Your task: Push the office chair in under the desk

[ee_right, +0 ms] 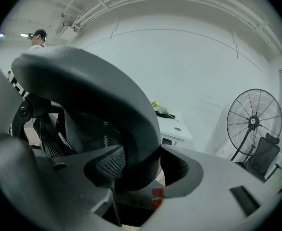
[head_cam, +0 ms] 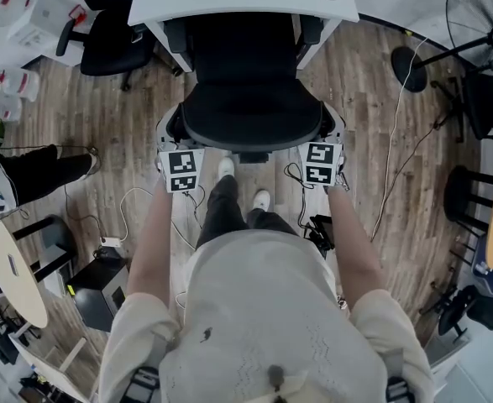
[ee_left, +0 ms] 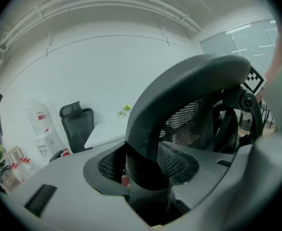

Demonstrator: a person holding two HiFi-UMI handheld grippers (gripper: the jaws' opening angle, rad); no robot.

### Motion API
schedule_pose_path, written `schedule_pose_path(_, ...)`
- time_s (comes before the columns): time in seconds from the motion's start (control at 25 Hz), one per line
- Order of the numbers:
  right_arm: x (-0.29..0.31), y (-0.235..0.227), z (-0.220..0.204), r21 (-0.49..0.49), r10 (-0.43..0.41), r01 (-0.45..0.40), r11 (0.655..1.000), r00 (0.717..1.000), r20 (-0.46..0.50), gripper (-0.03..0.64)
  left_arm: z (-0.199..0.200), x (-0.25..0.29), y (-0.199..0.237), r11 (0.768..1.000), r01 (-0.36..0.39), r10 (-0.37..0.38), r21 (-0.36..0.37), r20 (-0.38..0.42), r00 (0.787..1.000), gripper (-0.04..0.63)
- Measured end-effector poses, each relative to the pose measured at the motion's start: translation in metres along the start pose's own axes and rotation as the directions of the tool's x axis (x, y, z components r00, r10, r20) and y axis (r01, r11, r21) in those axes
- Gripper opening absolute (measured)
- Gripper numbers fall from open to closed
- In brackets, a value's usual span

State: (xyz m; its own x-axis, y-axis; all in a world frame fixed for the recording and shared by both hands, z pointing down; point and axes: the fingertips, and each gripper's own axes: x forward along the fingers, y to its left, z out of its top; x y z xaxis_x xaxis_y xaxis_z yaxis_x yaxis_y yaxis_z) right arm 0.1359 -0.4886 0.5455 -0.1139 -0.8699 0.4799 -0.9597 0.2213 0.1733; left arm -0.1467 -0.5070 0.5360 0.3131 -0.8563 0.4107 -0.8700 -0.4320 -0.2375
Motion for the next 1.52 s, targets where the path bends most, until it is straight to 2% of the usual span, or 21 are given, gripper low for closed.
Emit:
schedule_pose_path(0.8, 0.048, -0.005, 0.022, 0.002, -0.018, 0.018, 1.0, 1.0, 0.004, 0.236, 0.011, 0.047, 0.029, 1.0, 0.011, -0.011, 0.005, 0.01, 1.0, 0.219)
schedule_pose_path(1.52, 0.069, 0.015, 0.04, 0.018, -0.049, 0.049, 0.999, 0.999, -0.003, 0.236, 0.012, 0.066, 0.065, 0.999, 0.045, -0.045, 0.024, 0.019, 0.999, 0.219)
